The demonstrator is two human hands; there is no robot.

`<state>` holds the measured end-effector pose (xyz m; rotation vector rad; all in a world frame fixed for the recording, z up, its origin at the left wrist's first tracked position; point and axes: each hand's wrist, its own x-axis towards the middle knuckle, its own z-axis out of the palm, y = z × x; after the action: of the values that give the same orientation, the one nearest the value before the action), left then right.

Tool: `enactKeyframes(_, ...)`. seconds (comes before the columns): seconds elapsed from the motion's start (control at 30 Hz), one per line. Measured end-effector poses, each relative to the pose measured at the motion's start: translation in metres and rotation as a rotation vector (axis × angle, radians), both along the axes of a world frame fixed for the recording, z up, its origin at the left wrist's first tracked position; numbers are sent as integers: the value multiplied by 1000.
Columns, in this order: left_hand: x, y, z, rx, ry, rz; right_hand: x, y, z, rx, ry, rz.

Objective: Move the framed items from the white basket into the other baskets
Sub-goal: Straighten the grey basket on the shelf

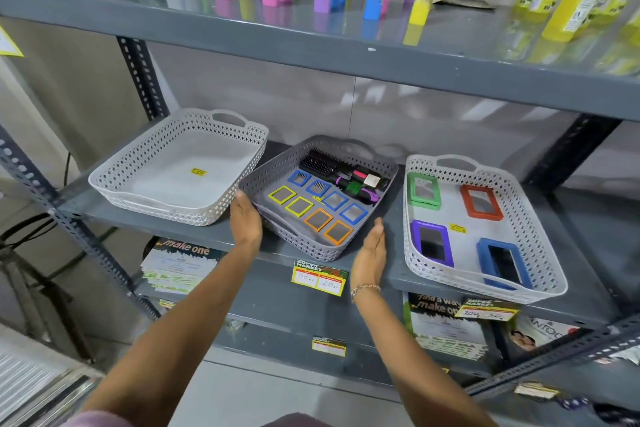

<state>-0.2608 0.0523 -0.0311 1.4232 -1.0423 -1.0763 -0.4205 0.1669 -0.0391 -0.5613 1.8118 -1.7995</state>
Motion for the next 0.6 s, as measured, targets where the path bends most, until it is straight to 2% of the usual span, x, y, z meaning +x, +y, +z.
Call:
enactKeyframes(0.1,4,-26,-2,92,136,-1,13,4,-2,-42,28,21)
enactKeyframes(0.27,7,-35,0,78,319,-39,29,3,-1,-51,51,66)
enactKeyframes(0.6,0,-13,-2,45,362,-113,13,-9,7,-42,-83,56)
